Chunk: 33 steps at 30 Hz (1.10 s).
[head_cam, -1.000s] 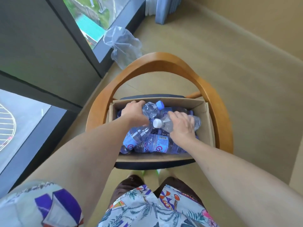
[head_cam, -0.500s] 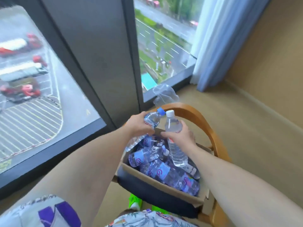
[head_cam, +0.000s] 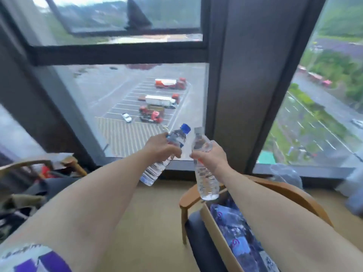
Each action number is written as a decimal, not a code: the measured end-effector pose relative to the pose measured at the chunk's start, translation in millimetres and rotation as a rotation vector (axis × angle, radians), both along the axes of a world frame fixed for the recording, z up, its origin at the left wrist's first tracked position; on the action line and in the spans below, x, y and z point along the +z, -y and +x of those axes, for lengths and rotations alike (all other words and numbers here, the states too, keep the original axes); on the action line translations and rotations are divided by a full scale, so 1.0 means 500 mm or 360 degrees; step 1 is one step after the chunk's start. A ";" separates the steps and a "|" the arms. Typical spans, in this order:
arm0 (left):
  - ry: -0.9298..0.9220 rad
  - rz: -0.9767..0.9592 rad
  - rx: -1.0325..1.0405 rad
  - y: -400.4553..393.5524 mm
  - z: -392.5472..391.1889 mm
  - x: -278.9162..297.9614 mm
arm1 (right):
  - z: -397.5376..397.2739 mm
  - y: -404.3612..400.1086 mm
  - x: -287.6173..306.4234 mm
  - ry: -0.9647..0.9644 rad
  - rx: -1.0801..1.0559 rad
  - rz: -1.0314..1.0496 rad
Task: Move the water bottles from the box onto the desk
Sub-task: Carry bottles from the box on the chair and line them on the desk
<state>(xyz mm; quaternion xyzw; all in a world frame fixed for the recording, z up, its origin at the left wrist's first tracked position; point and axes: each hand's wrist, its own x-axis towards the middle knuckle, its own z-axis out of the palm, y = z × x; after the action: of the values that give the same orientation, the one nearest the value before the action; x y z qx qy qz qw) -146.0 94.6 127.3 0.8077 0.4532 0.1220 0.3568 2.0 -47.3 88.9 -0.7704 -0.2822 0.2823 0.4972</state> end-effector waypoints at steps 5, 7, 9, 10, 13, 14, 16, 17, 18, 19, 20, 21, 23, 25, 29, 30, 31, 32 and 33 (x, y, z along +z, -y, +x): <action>0.0061 0.0086 0.0389 -0.015 -0.244 0.058 | -0.192 -0.092 0.063 0.0080 0.0368 0.0181; 0.0034 0.0173 0.0541 0.007 -0.366 0.080 | -0.295 -0.114 0.086 0.0073 0.0522 0.0204; 0.0008 0.0263 0.0688 0.039 -0.483 0.096 | -0.400 -0.125 0.102 0.0057 0.0669 0.0227; 0.0002 0.0285 0.0763 0.058 -0.544 0.102 | -0.456 -0.125 0.107 0.0059 0.0749 0.0247; 0.0000 0.0287 0.0965 0.127 -0.731 0.108 | -0.632 -0.105 0.115 0.0093 0.0944 0.0274; -0.0021 0.0297 0.1029 0.156 -0.793 0.109 | -0.693 -0.094 0.118 0.0118 0.1013 0.0291; -0.0077 0.0310 0.1183 0.224 -0.922 0.110 | -0.822 -0.062 0.123 0.0166 0.1181 0.0318; -0.0096 0.0320 0.1267 0.259 -0.986 0.109 | -0.887 -0.045 0.125 0.0171 0.1254 0.0309; -0.0109 0.0332 0.1355 0.295 -1.051 0.109 | -0.953 -0.028 0.125 0.0171 0.1309 0.0278; -0.0115 0.0338 0.1447 0.330 -1.115 0.108 | -1.018 -0.010 0.125 0.0167 0.1356 0.0241; -0.0113 0.0341 0.1545 0.367 -1.179 0.106 | -1.084 0.011 0.124 0.0158 0.1424 0.0225; -0.0107 0.0340 0.1641 0.406 -1.242 0.103 | -1.150 0.031 0.122 0.0151 0.1507 0.0224; -0.0120 0.0329 0.1810 0.486 -1.361 0.099 | -1.278 0.078 0.121 0.0147 0.1666 0.0234; -0.0136 0.0301 0.1957 0.565 -1.467 0.095 | -1.397 0.122 0.115 0.0100 0.1806 0.0214; -0.0081 0.0267 0.2265 0.698 -1.643 0.089 | -1.606 0.195 0.103 0.0045 0.2065 0.0135; -0.0058 0.0249 0.2328 0.726 -1.680 0.088 | -1.654 0.209 0.100 0.0036 0.2129 0.0119; -0.0024 0.0230 0.2388 0.753 -1.716 0.085 | -1.700 0.222 0.097 0.0034 0.2189 0.0106; 0.0010 0.0216 0.2451 0.778 -1.751 0.081 | -1.746 0.233 0.094 0.0037 0.2245 0.0095; 0.0028 0.0213 0.2518 0.801 -1.786 0.077 | -1.791 0.242 0.091 0.0035 0.2298 0.0086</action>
<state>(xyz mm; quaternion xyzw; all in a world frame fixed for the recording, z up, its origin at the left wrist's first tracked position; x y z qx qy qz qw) -1039.0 -306.0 165.9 0.2648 0.8814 0.3727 0.1186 -893.4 -168.2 134.6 -0.3819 -0.7327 0.5255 0.2027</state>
